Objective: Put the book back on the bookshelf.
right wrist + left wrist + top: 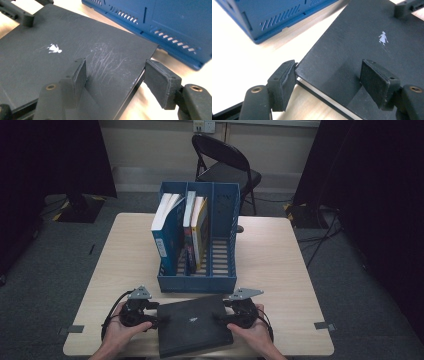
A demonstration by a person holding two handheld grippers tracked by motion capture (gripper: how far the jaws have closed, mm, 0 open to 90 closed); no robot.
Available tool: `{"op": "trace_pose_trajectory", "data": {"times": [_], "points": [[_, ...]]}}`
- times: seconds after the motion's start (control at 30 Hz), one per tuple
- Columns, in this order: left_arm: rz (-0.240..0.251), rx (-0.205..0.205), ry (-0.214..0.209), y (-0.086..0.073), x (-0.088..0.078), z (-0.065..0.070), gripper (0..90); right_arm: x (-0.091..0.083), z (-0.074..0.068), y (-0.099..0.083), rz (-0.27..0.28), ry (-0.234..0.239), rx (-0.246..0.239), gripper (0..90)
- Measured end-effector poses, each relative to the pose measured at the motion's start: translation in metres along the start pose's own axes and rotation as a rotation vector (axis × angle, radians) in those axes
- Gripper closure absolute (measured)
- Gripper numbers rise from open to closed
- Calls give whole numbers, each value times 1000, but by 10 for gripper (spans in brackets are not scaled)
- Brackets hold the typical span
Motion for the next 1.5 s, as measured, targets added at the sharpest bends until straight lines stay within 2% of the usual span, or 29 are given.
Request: {"op": "trace_pose_trajectory", "data": {"times": [0.13,0.27,0.3,0.4,0.43,0.47,0.5,0.53,0.57,0.63,0.73,0.8,0.83,1.0,1.1,1.2,1.3,1.33,1.43,1.5], "points": [[-7,9,3,3,1,0,287,6,3,6,9,-1,13,316],[-6,42,22,13,8,1,277,6,3,6,11,1,11,303],[0,47,18,15,10,2,281,4,1,6,9,26,12,266],[13,46,2,17,12,3,294,-2,-2,4,21,35,6,263],[26,38,-13,18,12,2,297,-10,-5,0,27,50,13,249],[26,38,-13,18,12,2,300,-10,-5,0,27,50,13,249],[30,35,-25,19,12,2,302,-16,-7,-8,14,36,19,244],[34,34,-26,20,13,1,302,-16,-7,-8,14,36,19,244],[37,25,-22,21,13,1,297,-22,-8,-17,3,34,22,241],[38,25,-19,20,14,1,294,-25,-9,-22,-1,30,25,240],[17,33,-15,20,19,5,259,-33,-14,-38,-18,30,28,238],[20,47,-8,21,20,7,253,-37,-19,-46,-23,41,24,237],[24,41,-15,21,21,7,251,-39,-23,-51,-26,38,17,239],[25,41,-14,21,21,7,253,-39,-24,-57,-42,45,20,239],[27,43,-15,21,21,7,254,-36,-27,-58,-58,33,-12,254],[28,55,-14,20,20,7,264,-35,-28,-57,-59,44,-25,289],[12,52,-13,19,18,9,280,-37,-31,-58,-46,62,-47,414],[9,54,-14,18,17,10,286,-38,-31,-58,-44,62,-53,422],[-6,65,-13,15,15,14,296,-38,-28,-57,-46,65,-37,426],[-20,81,-24,11,13,19,297,-39,-26,-57,-41,54,-37,461]]}}
Point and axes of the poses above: each handheld gripper's, and its own axes: x roughly forward along the jaws, y roughly out of its top, z roughly to its right, the point moved 6 cm from there along x, roughly forward along the jaws, and after that the axes turned 7 degrees about -z, right-handed, at the moved point
